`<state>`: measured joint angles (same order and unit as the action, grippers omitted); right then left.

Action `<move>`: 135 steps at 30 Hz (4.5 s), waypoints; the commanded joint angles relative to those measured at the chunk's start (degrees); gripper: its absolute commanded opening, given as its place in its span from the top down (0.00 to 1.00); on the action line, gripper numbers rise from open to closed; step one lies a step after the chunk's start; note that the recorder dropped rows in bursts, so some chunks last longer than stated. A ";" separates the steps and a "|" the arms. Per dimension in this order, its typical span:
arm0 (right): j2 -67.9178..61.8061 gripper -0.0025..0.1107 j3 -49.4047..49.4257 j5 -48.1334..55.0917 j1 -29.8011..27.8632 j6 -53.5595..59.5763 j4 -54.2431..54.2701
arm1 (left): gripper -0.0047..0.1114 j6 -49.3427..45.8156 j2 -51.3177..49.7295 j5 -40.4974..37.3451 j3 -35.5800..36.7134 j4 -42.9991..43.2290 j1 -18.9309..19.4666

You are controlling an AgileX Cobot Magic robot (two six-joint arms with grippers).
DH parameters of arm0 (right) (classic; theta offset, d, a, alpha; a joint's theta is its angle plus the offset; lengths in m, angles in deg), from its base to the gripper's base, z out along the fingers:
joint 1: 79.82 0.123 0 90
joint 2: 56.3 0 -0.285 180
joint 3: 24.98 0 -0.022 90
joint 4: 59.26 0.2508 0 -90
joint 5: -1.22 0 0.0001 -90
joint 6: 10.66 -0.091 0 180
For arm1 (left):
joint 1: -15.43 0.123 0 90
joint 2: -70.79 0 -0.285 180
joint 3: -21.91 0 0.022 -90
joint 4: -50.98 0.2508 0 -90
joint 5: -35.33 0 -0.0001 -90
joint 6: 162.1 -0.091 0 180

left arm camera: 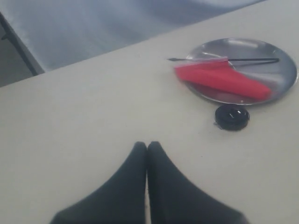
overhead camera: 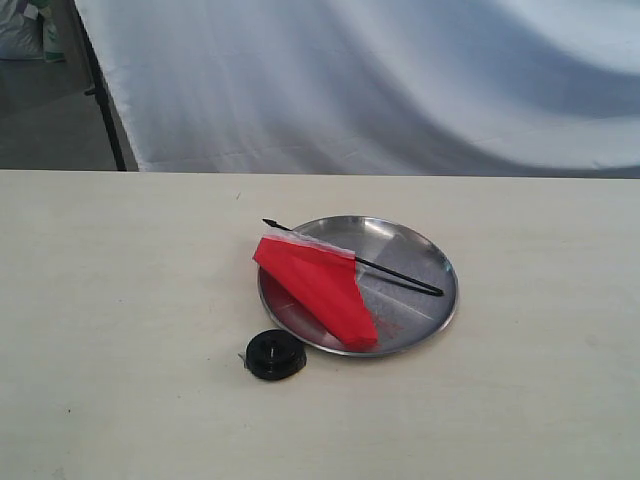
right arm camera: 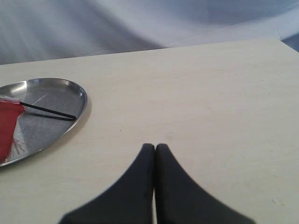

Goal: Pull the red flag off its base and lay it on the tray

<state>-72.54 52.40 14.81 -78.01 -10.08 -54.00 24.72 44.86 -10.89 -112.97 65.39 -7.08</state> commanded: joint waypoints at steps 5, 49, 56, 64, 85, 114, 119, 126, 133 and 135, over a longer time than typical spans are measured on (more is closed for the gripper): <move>0.21 0.98 -0.16 -0.54 -0.17 0.18 0.26 | 0.96 -0.40 0.29 -0.17 0.39 0.77 -0.02; 0.21 0.98 -0.16 -0.54 -0.17 0.18 0.26 | 0.96 11.00 4.17 32.78 1.20 -2.82 -0.02; 0.21 0.98 -0.16 -0.54 -0.17 0.18 0.26 | 0.96 11.00 4.17 36.80 10.94 -2.82 -0.02; 0.21 0.98 -0.16 -0.54 -0.17 0.18 0.26 | 0.96 11.00 4.17 37.07 28.43 -2.82 -0.02; 0.24 0.98 -0.16 -0.93 -0.17 0.18 0.26 | 0.96 11.05 18.15 33.93 32.09 -2.66 12.64; 0.24 0.98 -0.16 -1.05 -0.17 0.18 0.26 | 0.96 11.05 18.15 26.83 32.09 -18.97 12.64; 0.24 0.98 -0.16 -1.05 -0.17 0.18 0.26 | 0.96 11.05 18.15 26.83 32.09 -18.72 12.64; 0.24 0.98 -0.16 -1.05 -0.17 0.18 0.26 | 0.96 11.05 18.15 26.83 32.09 -18.72 12.64; 0.24 0.98 -0.16 -1.05 -0.17 0.18 0.26 | 0.96 0.53 18.15 26.61 32.09 -9.19 12.64; 0.24 0.98 -0.16 -1.05 -0.17 0.18 0.26 | 0.96 -0.64 18.15 26.61 32.09 -7.30 12.64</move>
<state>-72.54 52.40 14.36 -78.01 -10.08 -53.89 27.19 62.79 15.17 -81.06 54.64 5.42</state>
